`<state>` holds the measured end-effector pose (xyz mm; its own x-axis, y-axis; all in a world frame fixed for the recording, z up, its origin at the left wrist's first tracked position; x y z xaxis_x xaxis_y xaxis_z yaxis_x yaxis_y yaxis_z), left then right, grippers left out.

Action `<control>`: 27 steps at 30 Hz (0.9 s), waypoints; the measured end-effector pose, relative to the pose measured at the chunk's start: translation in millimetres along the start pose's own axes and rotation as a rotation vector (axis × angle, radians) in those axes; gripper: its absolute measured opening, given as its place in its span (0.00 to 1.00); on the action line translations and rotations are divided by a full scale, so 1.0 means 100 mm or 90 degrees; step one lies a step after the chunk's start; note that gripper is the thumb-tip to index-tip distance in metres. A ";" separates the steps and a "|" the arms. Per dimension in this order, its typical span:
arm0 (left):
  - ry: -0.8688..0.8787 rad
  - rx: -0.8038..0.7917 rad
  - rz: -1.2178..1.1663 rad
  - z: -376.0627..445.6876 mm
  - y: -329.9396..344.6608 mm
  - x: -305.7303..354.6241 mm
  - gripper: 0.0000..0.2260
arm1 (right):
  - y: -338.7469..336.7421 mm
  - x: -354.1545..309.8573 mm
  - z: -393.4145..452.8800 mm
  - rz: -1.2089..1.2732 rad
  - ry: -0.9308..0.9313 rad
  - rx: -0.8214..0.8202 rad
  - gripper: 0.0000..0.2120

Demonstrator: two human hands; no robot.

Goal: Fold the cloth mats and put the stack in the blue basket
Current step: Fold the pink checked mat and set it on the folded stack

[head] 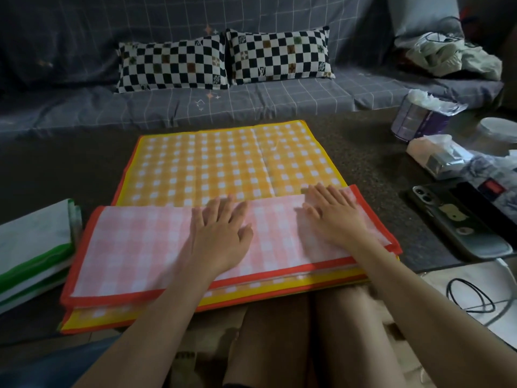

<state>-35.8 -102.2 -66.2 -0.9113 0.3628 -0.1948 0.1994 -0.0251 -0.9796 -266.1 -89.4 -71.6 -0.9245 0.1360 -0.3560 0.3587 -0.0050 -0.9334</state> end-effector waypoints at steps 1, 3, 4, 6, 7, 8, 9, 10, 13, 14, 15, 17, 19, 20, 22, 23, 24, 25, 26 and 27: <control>0.000 0.000 0.003 0.00 0.00 0.00 0.25 | -0.03 0.07 -0.01 -0.008 0.013 -0.001 0.29; -0.001 -0.003 0.004 0.00 -0.01 0.00 0.25 | -0.07 0.12 -0.02 -0.015 0.026 0.005 0.30; -0.002 -0.006 0.003 0.00 -0.01 0.00 0.25 | -0.08 0.12 -0.02 -0.010 0.028 0.013 0.30; -0.004 -0.010 0.002 -0.01 -0.02 0.01 0.25 | -0.09 0.11 -0.02 -0.005 0.029 0.027 0.30; -0.004 -0.011 0.003 -0.01 -0.02 0.01 0.25 | -0.08 0.10 -0.02 -0.003 0.029 0.030 0.30; -0.004 -0.011 0.003 -0.01 -0.02 0.01 0.25 | -0.08 0.10 -0.02 -0.001 0.029 0.030 0.30; -0.005 -0.012 0.002 -0.02 -0.03 0.01 0.25 | -0.08 0.10 -0.03 0.001 0.030 0.028 0.31; -0.006 -0.013 0.001 -0.01 -0.03 0.00 0.25 | -0.09 0.10 -0.03 0.003 0.032 0.026 0.31; -0.008 -0.009 -0.004 -0.01 -0.02 0.00 0.25 | -0.09 0.08 -0.01 0.004 0.046 0.009 0.31; -0.009 -0.005 -0.006 -0.01 -0.02 0.01 0.25 | -0.09 0.06 0.00 0.007 0.049 -0.001 0.30; -0.010 -0.002 -0.008 -0.01 -0.02 0.01 0.25 | -0.08 0.02 0.00 0.015 0.047 -0.012 0.30; -0.011 0.002 -0.010 -0.01 -0.02 0.00 0.25 | -0.06 -0.10 0.00 0.048 0.026 -0.019 0.27; -0.007 0.001 -0.017 -0.01 -0.02 0.00 0.25 | -0.05 -0.28 -0.02 0.075 -0.010 -0.007 0.26; -0.007 0.000 -0.024 -0.01 -0.02 0.00 0.25 | -0.03 -0.40 -0.02 0.073 -0.035 0.000 0.25; -0.009 0.001 -0.038 -0.01 -0.02 0.00 0.25 | 0.03 -0.64 -0.02 0.069 -0.095 0.003 0.25; -0.011 0.004 -0.039 -0.02 -0.03 0.01 0.25 | 0.07 -0.75 -0.03 0.078 -0.123 -0.004 0.25; -0.011 0.007 -0.040 -0.02 -0.03 0.00 0.25 | 0.12 -0.84 -0.04 0.090 -0.143 -0.013 0.24; -0.010 0.007 -0.043 -0.02 -0.03 0.00 0.24 | 0.18 -0.89 -0.06 0.098 -0.155 -0.020 0.24; -0.006 0.004 -0.048 -0.02 -0.03 -0.01 0.24 | 0.22 -0.92 -0.07 0.094 -0.162 -0.022 0.24; -0.001 0.002 -0.052 -0.02 -0.02 -0.02 0.24 | 0.25 -0.92 -0.07 0.079 -0.163 -0.019 0.24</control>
<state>-33.8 -100.8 -63.6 -0.9249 0.3626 -0.1142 0.1232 0.0017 -0.9924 -171.0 -95.3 -61.7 -0.8741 -0.1178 -0.4713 0.4719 0.0244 -0.8813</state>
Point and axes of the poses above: each hand's wrist, its own z-axis towards the middle knuckle, its own y-axis out of the palm, x = y × z, the point moved 6 cm from there along z, towards the middle knuckle, and after that the axes turned 13 degrees about z, right-handed, at the moved point
